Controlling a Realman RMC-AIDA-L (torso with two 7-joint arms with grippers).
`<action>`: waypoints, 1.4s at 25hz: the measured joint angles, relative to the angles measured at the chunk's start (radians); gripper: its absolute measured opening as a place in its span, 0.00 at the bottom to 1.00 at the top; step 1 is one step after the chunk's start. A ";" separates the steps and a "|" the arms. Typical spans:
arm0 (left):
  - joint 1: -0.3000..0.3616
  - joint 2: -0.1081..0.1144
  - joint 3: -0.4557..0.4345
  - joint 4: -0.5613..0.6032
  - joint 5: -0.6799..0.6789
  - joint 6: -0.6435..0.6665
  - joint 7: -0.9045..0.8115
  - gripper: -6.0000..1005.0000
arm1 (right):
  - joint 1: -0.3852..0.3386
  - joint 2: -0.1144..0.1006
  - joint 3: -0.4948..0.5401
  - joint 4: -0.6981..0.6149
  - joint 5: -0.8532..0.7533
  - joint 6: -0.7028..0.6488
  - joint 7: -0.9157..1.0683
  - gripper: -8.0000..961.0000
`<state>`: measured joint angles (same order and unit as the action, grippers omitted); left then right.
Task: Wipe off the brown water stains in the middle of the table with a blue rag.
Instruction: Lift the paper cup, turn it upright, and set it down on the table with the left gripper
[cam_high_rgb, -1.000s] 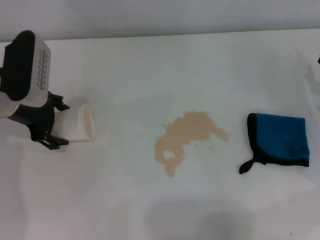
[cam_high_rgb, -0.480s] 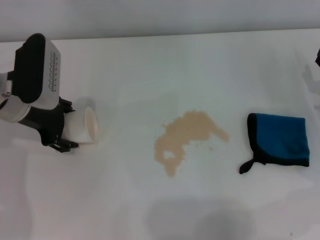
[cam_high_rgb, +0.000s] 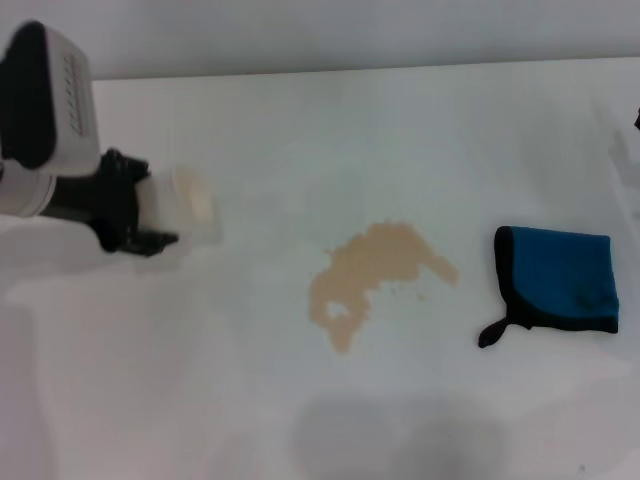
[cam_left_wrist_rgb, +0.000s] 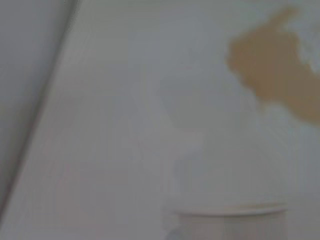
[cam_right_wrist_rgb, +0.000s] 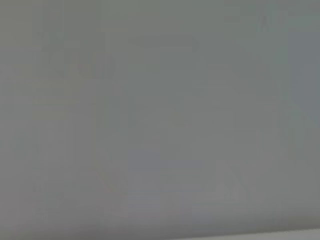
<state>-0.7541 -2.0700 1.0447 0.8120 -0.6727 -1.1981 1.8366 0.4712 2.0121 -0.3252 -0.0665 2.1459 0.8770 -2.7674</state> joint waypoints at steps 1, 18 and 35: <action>0.014 0.000 -0.006 0.014 -0.042 0.000 0.001 0.72 | 0.001 -0.001 0.000 -0.002 0.000 0.002 0.000 0.81; 0.197 -0.011 0.003 -0.312 -1.064 0.123 0.411 0.57 | -0.004 -0.004 -0.097 -0.080 0.000 -0.002 0.005 0.81; 0.118 -0.030 0.003 -0.790 -1.390 0.165 0.729 0.55 | -0.027 -0.001 -0.214 -0.150 0.000 0.013 -0.004 0.81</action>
<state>-0.6358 -2.1003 1.0477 0.0224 -2.0629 -1.0327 2.5659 0.4442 2.0108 -0.5395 -0.2163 2.1459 0.8905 -2.7710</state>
